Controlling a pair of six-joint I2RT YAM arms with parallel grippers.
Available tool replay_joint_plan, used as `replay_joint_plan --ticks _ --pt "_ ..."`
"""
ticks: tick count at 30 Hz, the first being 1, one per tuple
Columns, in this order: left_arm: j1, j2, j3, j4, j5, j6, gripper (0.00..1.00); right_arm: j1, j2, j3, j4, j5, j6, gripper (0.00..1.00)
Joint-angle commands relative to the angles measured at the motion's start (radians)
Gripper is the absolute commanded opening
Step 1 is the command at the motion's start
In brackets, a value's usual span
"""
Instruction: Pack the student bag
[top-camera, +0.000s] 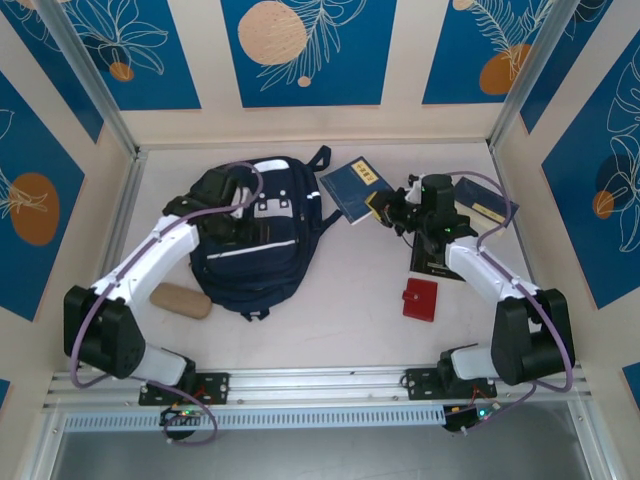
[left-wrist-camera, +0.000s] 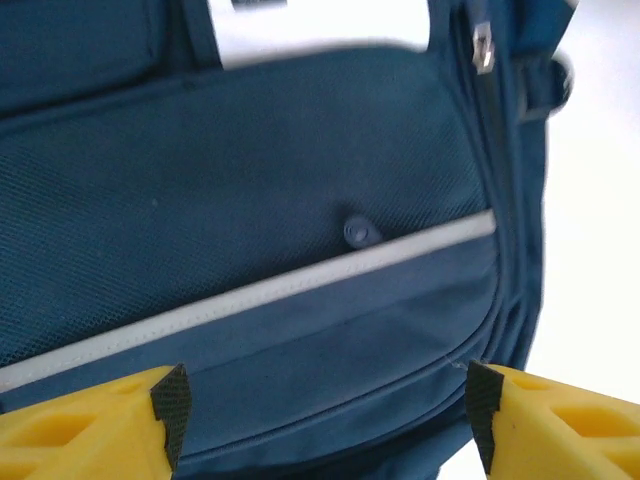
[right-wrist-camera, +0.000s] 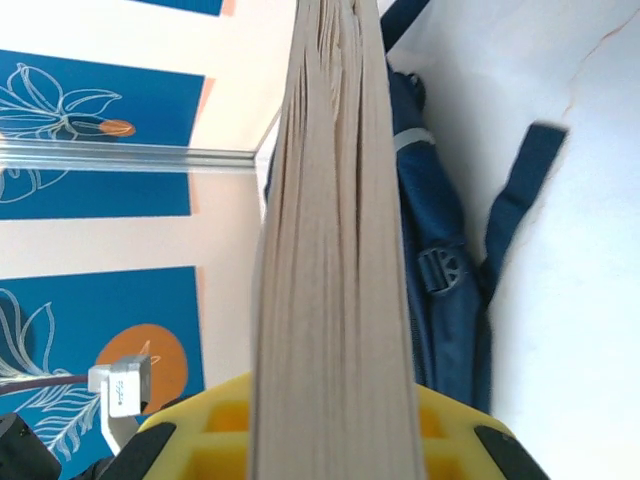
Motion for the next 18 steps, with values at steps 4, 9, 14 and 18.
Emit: replay_joint_plan --ticks 4,9,14,18 --pt "-0.090 0.107 -0.018 -0.063 -0.072 0.136 0.73 -0.024 -0.027 0.038 -0.096 0.010 -0.104 0.03" --pt "-0.114 0.211 -0.011 0.020 0.011 0.097 0.72 -0.026 -0.030 0.026 -0.099 0.002 -0.098 0.03" --pt "-0.192 0.352 0.062 0.082 0.041 0.053 0.70 -0.043 -0.075 -0.011 -0.112 0.024 -0.098 0.03" --pt "-0.265 0.466 0.172 0.116 0.061 0.029 0.68 -0.069 -0.116 -0.038 -0.133 0.033 -0.102 0.03"
